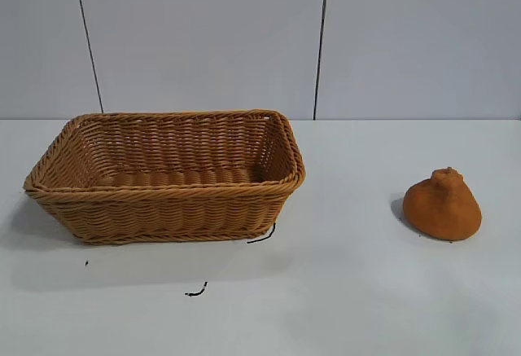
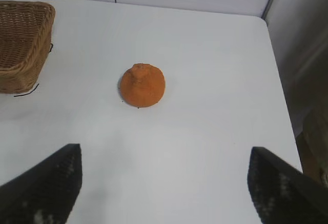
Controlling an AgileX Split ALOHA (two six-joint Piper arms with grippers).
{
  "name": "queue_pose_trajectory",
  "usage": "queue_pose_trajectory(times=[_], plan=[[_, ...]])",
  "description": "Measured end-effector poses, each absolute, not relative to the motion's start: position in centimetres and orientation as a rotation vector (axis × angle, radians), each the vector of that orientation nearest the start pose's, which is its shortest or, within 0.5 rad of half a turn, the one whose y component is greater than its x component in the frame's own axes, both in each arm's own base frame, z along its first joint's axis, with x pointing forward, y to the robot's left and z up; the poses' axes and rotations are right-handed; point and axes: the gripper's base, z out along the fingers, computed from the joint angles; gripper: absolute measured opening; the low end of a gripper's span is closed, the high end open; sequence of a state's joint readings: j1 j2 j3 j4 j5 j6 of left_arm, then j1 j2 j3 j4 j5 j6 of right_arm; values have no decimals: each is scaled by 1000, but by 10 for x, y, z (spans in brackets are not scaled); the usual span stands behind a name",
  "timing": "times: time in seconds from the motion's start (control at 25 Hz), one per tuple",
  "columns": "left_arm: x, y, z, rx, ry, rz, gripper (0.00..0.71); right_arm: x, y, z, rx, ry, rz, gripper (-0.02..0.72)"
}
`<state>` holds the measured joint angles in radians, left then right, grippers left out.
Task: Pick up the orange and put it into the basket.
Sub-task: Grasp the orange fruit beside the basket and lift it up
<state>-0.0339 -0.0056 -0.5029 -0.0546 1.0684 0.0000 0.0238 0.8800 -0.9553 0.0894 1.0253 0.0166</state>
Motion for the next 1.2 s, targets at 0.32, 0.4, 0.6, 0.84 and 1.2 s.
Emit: queue_pose_trajectory(times=[0.32,0.4,0.6,0.84,1.2], plan=[[-7,-4,277,38,2043,-86,639,283,15,311,32,2729,152,625],[-7,-4,277,38,2043,-86,639,309,16,290,38,2796,153,625],[-7,-4,277,38,2043,-86,639,356,17,236,55,2887,147,622],[-7,-4,277,38,2043,-86,639,383,17,172,65,2937,135,622],[-7,-4,277,38,2045,-87,639,392,16,135,79,2961,130,598]])
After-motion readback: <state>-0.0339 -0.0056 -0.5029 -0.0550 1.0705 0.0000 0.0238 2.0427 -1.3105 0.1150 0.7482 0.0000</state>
